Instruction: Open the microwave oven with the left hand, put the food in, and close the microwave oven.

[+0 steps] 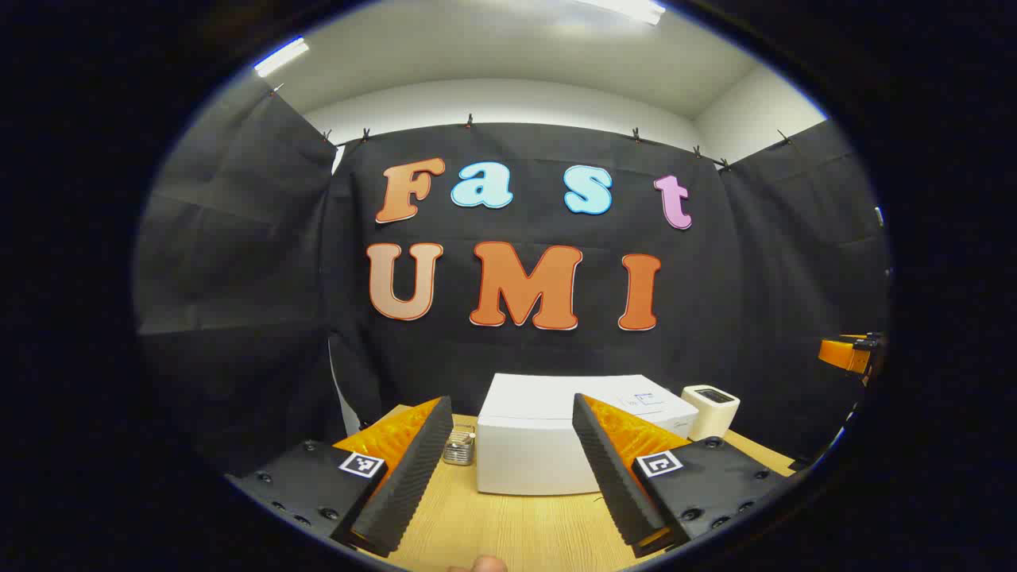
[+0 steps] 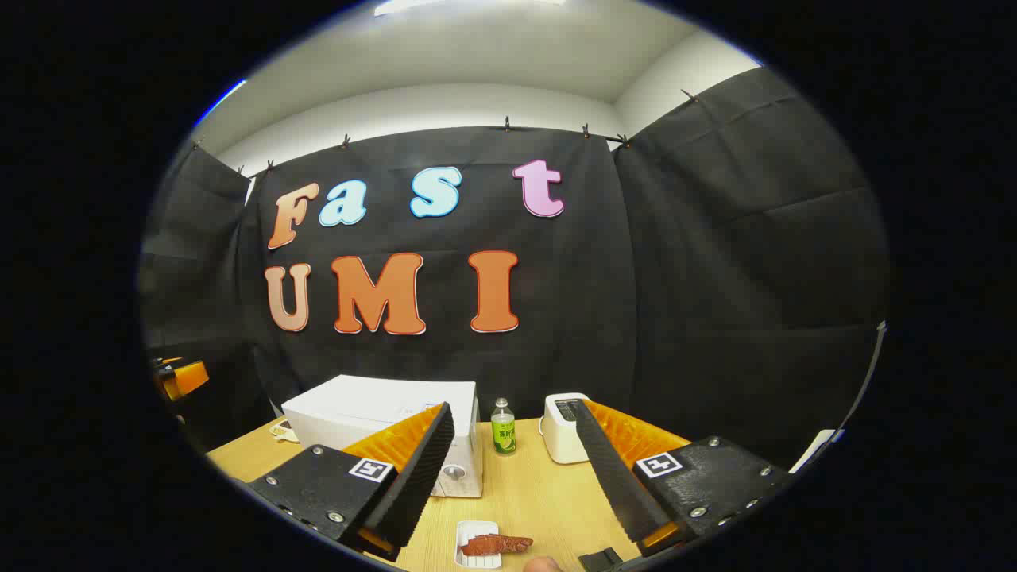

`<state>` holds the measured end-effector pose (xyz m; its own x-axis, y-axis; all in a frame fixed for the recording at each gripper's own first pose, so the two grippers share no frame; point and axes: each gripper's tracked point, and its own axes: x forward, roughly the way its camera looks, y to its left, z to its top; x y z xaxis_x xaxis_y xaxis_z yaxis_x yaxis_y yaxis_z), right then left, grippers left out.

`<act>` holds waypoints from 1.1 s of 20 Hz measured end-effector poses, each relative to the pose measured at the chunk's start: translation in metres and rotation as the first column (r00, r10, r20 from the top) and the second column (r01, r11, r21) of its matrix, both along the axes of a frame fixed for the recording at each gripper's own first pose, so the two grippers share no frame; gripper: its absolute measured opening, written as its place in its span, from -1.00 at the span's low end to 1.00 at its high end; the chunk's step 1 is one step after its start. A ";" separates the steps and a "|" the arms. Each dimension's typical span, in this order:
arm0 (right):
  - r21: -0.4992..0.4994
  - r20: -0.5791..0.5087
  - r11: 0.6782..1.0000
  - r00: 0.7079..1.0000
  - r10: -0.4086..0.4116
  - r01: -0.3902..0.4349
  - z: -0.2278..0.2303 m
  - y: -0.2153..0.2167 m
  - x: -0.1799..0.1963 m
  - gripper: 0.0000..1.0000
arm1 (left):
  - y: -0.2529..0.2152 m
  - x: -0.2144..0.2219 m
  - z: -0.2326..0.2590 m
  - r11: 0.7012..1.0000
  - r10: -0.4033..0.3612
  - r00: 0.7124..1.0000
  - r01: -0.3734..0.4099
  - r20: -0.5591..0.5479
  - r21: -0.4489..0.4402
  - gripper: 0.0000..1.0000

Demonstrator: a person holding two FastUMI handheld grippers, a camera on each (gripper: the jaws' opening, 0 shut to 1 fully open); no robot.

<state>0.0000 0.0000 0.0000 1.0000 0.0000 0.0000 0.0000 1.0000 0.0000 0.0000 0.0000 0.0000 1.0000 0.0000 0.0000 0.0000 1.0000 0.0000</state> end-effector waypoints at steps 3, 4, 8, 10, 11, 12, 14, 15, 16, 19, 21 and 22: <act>-0.002 -0.005 1.000 1.000 -0.008 0.008 -0.002 -0.008 0.002 0.90 | -0.001 0.004 0.004 1.000 0.007 1.000 -0.007 0.008 0.010 0.96; -0.006 -0.006 1.000 1.000 -0.009 0.009 -0.003 -0.010 0.003 0.91 | -0.003 0.005 0.003 1.000 0.005 1.000 -0.005 0.008 0.011 0.96; -0.019 -0.006 1.000 1.000 -0.002 0.002 -0.006 -0.010 0.004 0.91 | -0.007 0.010 -0.002 1.000 -0.003 1.000 0.003 -0.012 0.018 0.96; -0.019 -0.012 1.000 1.000 0.002 -0.003 -0.008 -0.010 0.005 0.91 | -0.009 0.011 -0.003 1.000 -0.007 1.000 0.007 -0.014 0.021 0.96; -0.019 -0.015 1.000 1.000 0.004 -0.004 -0.010 -0.010 0.007 0.91 | -0.010 0.013 -0.004 1.000 -0.007 1.000 0.008 -0.013 0.021 0.96; -0.018 -0.019 1.000 1.000 0.004 -0.004 -0.011 -0.011 0.008 0.92 | -0.011 0.014 -0.004 1.000 -0.006 1.000 0.007 -0.013 0.020 0.96; -0.014 -0.024 1.000 1.000 0.006 -0.007 -0.014 -0.013 0.009 0.90 | -0.014 0.014 -0.005 1.000 -0.008 1.000 0.008 -0.014 0.018 0.96; -0.011 -0.026 1.000 1.000 0.006 -0.006 -0.015 -0.013 0.010 0.90 | -0.016 0.013 -0.007 1.000 -0.011 1.000 0.012 -0.017 0.017 0.96; -0.008 -0.025 1.000 1.000 0.003 -0.003 -0.015 -0.015 0.010 0.90 | -0.019 0.014 -0.008 1.000 -0.015 1.000 0.015 -0.018 0.017 0.96; -0.005 -0.020 1.000 1.000 -0.009 0.009 -0.017 -0.021 0.009 0.91 | -0.027 0.017 -0.012 1.000 -0.021 1.000 0.022 -0.008 0.021 0.96; -0.005 -0.020 1.000 1.000 -0.012 0.012 -0.020 -0.024 0.008 0.91 | -0.036 0.019 -0.017 0.999 -0.029 1.000 0.029 -0.001 0.015 0.96; -0.004 -0.020 1.000 1.000 -0.014 0.014 -0.021 -0.025 0.006 0.91 | -0.042 0.022 -0.021 0.999 -0.035 0.999 0.035 -0.002 0.013 0.96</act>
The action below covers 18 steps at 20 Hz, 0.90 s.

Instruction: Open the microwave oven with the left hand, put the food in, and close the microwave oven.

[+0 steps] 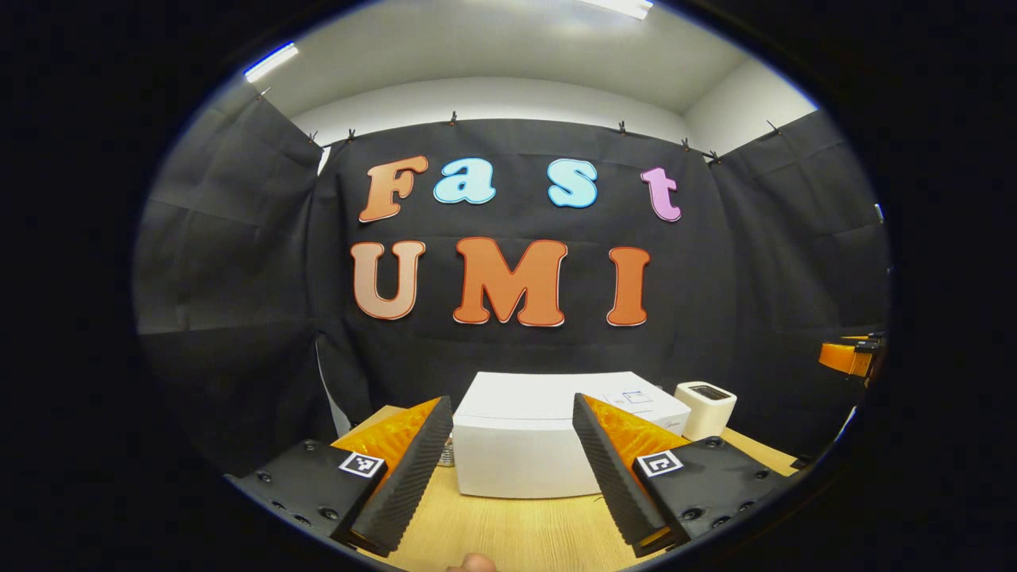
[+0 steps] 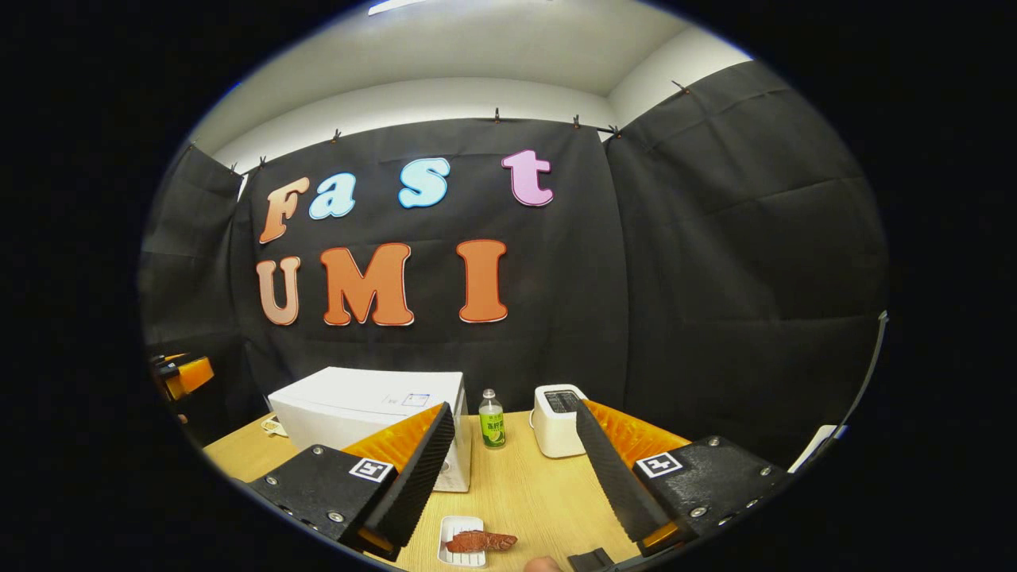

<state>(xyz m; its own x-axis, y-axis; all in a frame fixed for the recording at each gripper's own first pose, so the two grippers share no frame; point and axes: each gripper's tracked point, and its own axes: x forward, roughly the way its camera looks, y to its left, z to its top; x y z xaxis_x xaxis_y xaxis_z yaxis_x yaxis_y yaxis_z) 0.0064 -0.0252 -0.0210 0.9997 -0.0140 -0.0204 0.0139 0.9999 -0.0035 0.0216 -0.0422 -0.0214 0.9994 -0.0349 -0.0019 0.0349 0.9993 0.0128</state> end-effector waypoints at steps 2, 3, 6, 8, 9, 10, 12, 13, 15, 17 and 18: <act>0.006 -0.007 1.000 1.000 -0.003 0.003 -0.003 -0.004 -0.001 0.90 | -0.015 0.004 -0.012 1.000 -0.015 1.000 0.015 -0.004 -0.001 0.96; 0.009 -0.011 1.000 1.000 -0.005 0.005 -0.006 -0.006 -0.001 0.90 | -0.025 0.007 -0.021 1.000 -0.025 1.000 0.025 -0.012 0.004 0.96; 0.018 -0.024 1.000 1.000 0.005 -0.004 -0.014 -0.009 -0.002 0.91 | -0.061 0.018 -0.048 0.997 -0.080 0.996 0.080 -0.037 -0.004 0.96; 0.020 -0.033 1.000 0.999 -0.001 0.001 -0.021 -0.017 -0.002 0.91 | -0.079 0.028 -0.063 0.995 -0.101 0.994 0.100 -0.038 -0.013 0.94; 0.020 -0.037 1.000 0.999 -0.002 0.003 -0.024 -0.020 -0.002 0.91 | -0.086 0.033 -0.071 0.994 -0.106 0.994 0.106 -0.041 -0.016 0.99; 0.030 -0.048 1.000 0.999 0.003 -0.002 -0.027 -0.022 -0.003 0.91 | -0.092 0.040 -0.079 0.995 -0.103 0.994 0.103 -0.039 -0.016 0.96; 0.044 -0.062 0.999 0.998 0.000 0.003 -0.033 -0.028 -0.004 0.91 | -0.107 0.051 -0.091 0.996 -0.092 0.995 0.092 -0.033 -0.007 0.96; 0.041 -0.062 0.999 0.998 -0.007 0.010 -0.034 -0.034 -0.005 0.91 | -0.117 0.057 -0.098 0.996 -0.094 0.995 0.094 -0.029 0.005 0.96; 0.026 -0.061 0.999 0.998 -0.027 0.029 -0.035 -0.046 -0.007 0.91 | -0.138 0.070 -0.118 0.993 -0.112 0.993 0.113 -0.043 0.037 0.96; 0.009 -0.056 0.999 0.997 -0.051 0.051 -0.037 -0.060 -0.008 0.90 | -0.166 0.081 -0.142 0.985 -0.167 0.984 0.170 -0.069 0.032 0.99; 0.004 -0.054 0.998 0.996 -0.065 0.066 -0.036 -0.067 -0.007 0.91 | -0.172 0.087 -0.155 0.983 -0.178 0.981 0.181 -0.084 0.031 0.99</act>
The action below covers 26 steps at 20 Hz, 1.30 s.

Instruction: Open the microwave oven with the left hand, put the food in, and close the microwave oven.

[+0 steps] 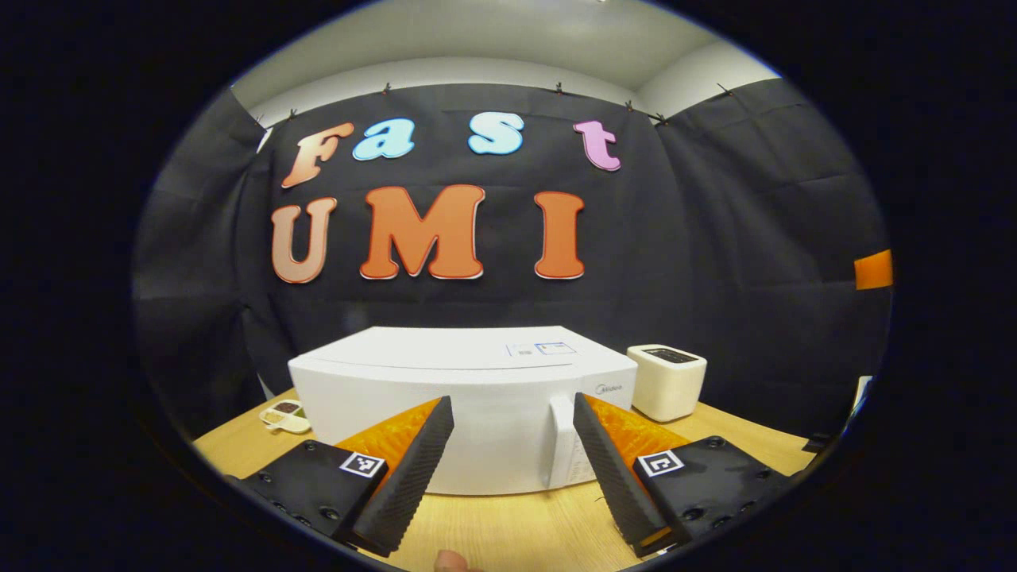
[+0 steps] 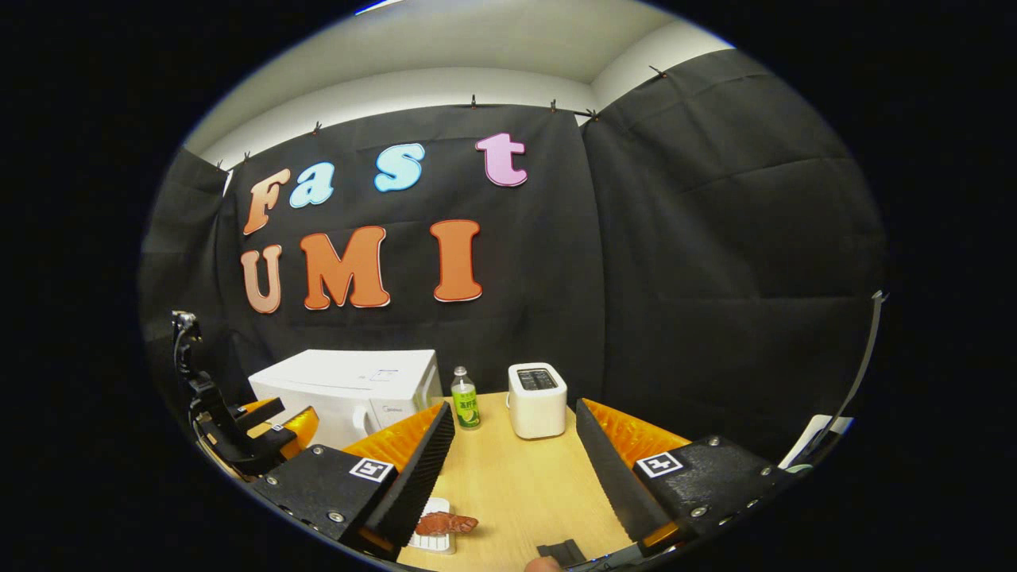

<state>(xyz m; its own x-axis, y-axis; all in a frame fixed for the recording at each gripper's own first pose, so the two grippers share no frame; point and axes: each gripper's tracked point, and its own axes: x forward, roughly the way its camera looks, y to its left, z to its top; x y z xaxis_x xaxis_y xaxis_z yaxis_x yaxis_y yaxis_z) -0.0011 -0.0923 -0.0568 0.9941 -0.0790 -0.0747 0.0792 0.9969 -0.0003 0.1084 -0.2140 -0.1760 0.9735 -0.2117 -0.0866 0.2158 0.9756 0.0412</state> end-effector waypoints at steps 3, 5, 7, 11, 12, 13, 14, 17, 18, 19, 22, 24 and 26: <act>0.002 -0.008 0.999 0.999 -0.033 0.034 -0.004 -0.018 0.001 0.91 | -0.022 0.018 -0.028 1.000 -0.027 0.999 0.027 -0.035 -0.005 1.00; 0.011 -0.015 0.999 0.999 -0.048 0.048 -0.008 -0.027 0.002 0.91 | -0.029 0.033 -0.045 1.000 -0.018 0.998 0.018 -0.052 0.008 0.96; 0.013 -0.026 0.998 0.998 -0.060 0.061 -0.013 -0.034 0.003 0.91 | -0.032 0.046 -0.060 1.000 -0.006 0.997 0.007 -0.072 0.015 1.00; 0.013 -0.040 0.998 0.997 -0.063 0.063 -0.022 -0.044 0.003 0.91 | -0.034 0.063 -0.077 1.000 0.012 0.995 -0.010 -0.095 0.026 0.97; 0.014 -0.043 0.998 0.997 -0.065 0.066 -0.023 -0.046 0.003 0.92 | -0.034 0.067 -0.079 1.000 0.018 0.995 -0.016 -0.096 0.023 1.00; 0.013 -0.042 0.998 0.997 -0.066 0.067 -0.023 -0.047 0.003 0.92 | -0.033 0.069 -0.084 0.999 0.028 0.994 -0.025 -0.103 0.024 0.84; 0.013 -0.041 0.997 0.997 -0.069 0.070 -0.023 -0.048 0.003 0.91 | -0.041 0.069 -0.088 1.000 0.012 0.994 -0.011 -0.108 0.007 0.63; 0.016 -0.040 0.998 0.997 -0.067 0.068 -0.024 -0.050 0.003 0.91 | -0.051 0.069 -0.091 1.000 0.006 0.993 -0.004 -0.114 0.016 -0.14; 0.017 -0.040 0.998 0.997 -0.065 0.066 -0.023 -0.050 0.002 0.92 | -0.051 0.071 -0.089 0.999 0.015 0.995 -0.011 -0.094 0.046 -0.33; 0.016 -0.038 0.998 0.997 -0.065 0.065 -0.023 -0.050 0.001 0.91 | -0.052 0.071 -0.093 0.997 0.018 0.995 -0.011 -0.098 0.079 -0.36; 0.008 -0.028 0.998 0.997 -0.068 0.068 -0.021 -0.050 -0.002 0.91 | -0.052 0.073 -0.092 1.000 0.006 0.996 -0.004 -0.093 0.027 -0.53; 0.005 -0.026 0.998 0.998 -0.061 0.061 -0.020 -0.047 -0.005 0.91 | -0.053 0.069 -0.094 0.999 -0.003 0.993 0.009 -0.120 0.047 -0.79; 0.000 -0.027 0.999 0.998 -0.053 0.053 -0.022 -0.043 -0.008 0.91 | -0.053 0.063 -0.096 0.999 -0.028 0.986 0.033 -0.164 0.025 -0.79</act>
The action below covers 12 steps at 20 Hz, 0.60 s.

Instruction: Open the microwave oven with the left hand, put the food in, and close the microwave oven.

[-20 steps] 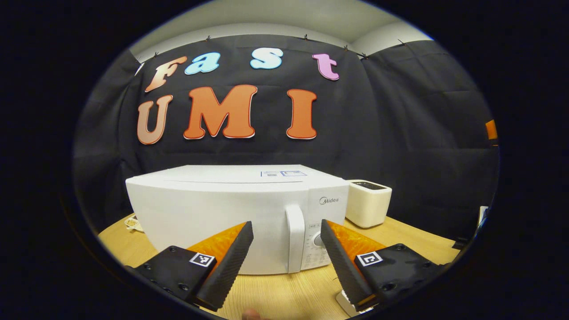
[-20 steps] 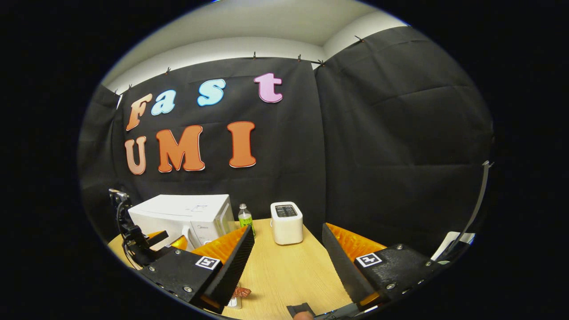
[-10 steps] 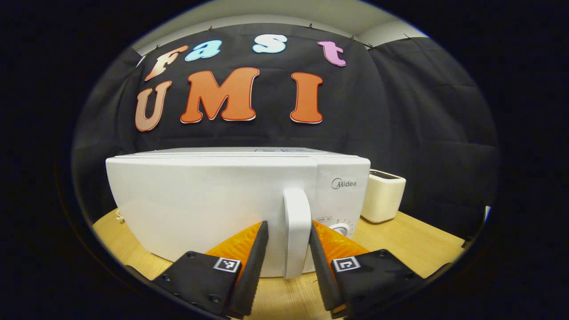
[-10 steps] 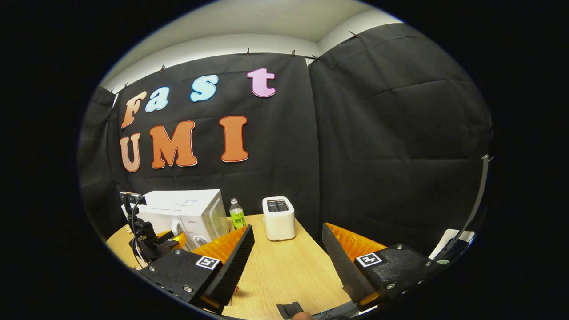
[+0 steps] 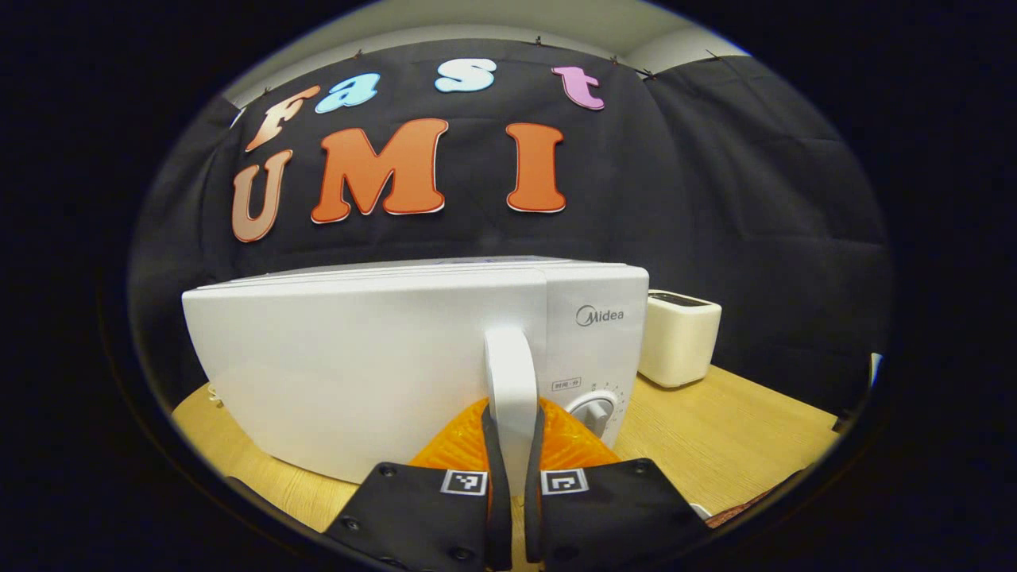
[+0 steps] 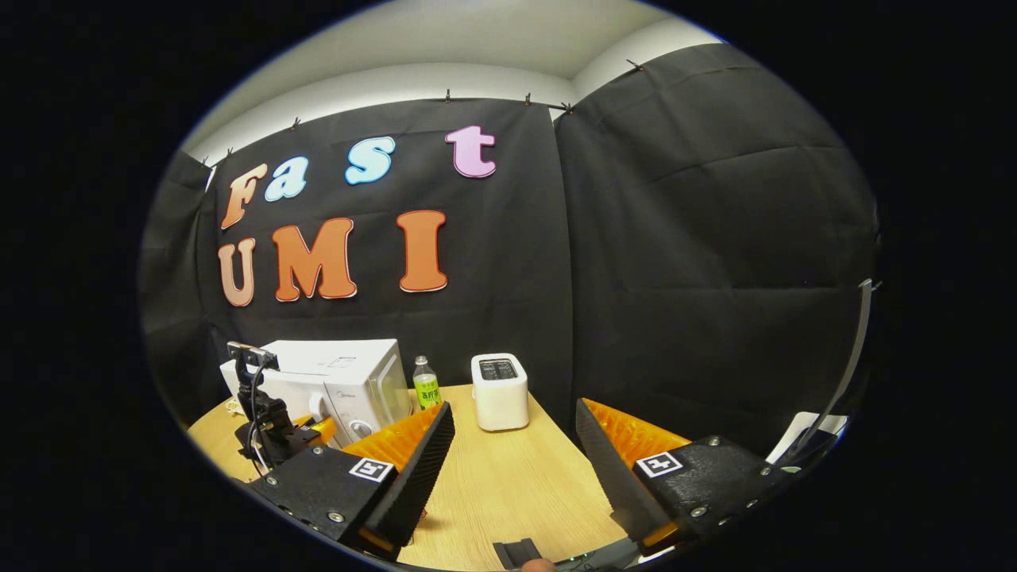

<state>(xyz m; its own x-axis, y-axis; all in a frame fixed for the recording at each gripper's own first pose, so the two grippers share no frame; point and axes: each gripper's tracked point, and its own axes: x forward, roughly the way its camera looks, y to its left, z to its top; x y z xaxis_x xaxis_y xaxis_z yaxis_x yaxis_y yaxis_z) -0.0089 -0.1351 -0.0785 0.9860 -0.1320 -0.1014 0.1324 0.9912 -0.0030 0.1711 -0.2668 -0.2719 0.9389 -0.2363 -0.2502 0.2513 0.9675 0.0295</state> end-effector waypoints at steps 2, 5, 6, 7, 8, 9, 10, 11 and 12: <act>-0.003 0.000 1.000 1.000 0.002 -0.002 -0.001 0.003 0.000 1.00 | 0.006 -0.027 0.003 0.999 -0.029 1.000 0.029 -0.004 -0.033 -0.78; 0.011 0.002 0.999 0.999 0.034 -0.034 -0.002 0.021 0.001 0.90 | 0.019 -0.069 0.010 0.992 -0.119 0.993 0.119 0.016 -0.038 -0.80; 0.012 0.003 0.999 0.999 0.046 -0.046 -0.002 0.029 0.000 1.00 | 0.024 -0.081 0.012 0.987 -0.149 0.989 0.150 0.016 -0.054 -0.80; 0.011 0.002 0.998 0.998 0.059 -0.059 -0.004 0.036 0.001 0.90 | 0.030 -0.091 0.014 0.982 -0.175 0.984 0.176 0.013 -0.068 -0.80; 0.011 -0.001 0.997 0.997 0.072 -0.072 -0.005 0.045 0.002 0.90 | 0.035 -0.099 0.016 0.978 -0.196 0.981 0.196 0.008 -0.076 -0.80; 0.011 -0.006 0.996 0.996 0.087 -0.087 -0.007 0.053 0.001 0.91 | 0.040 -0.107 0.019 0.973 -0.219 0.976 0.219 0.011 -0.068 -0.80; 0.012 -0.007 0.995 0.995 0.102 -0.102 -0.007 0.062 0.001 0.90 | 0.046 -0.116 0.020 0.969 -0.239 0.971 0.239 0.012 -0.057 -0.80; 0.012 -0.006 0.993 0.993 0.115 -0.115 -0.007 0.069 -0.001 1.00 | 0.053 -0.127 0.020 0.965 -0.257 0.966 0.257 0.011 -0.050 -0.80; 0.011 -0.003 0.992 0.992 0.124 -0.124 -0.006 0.076 -0.001 1.00 | 0.060 -0.135 0.022 0.959 -0.278 0.961 0.278 0.014 -0.050 -0.89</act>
<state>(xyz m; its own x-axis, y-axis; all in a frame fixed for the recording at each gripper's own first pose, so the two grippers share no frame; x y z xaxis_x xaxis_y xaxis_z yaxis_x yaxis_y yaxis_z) -0.0099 -0.0591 -0.0842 0.9943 -0.0072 -0.1062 0.0080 0.9999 0.0071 0.0356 -0.2064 -0.2499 0.8361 -0.5002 -0.2252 0.5102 0.8599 -0.0155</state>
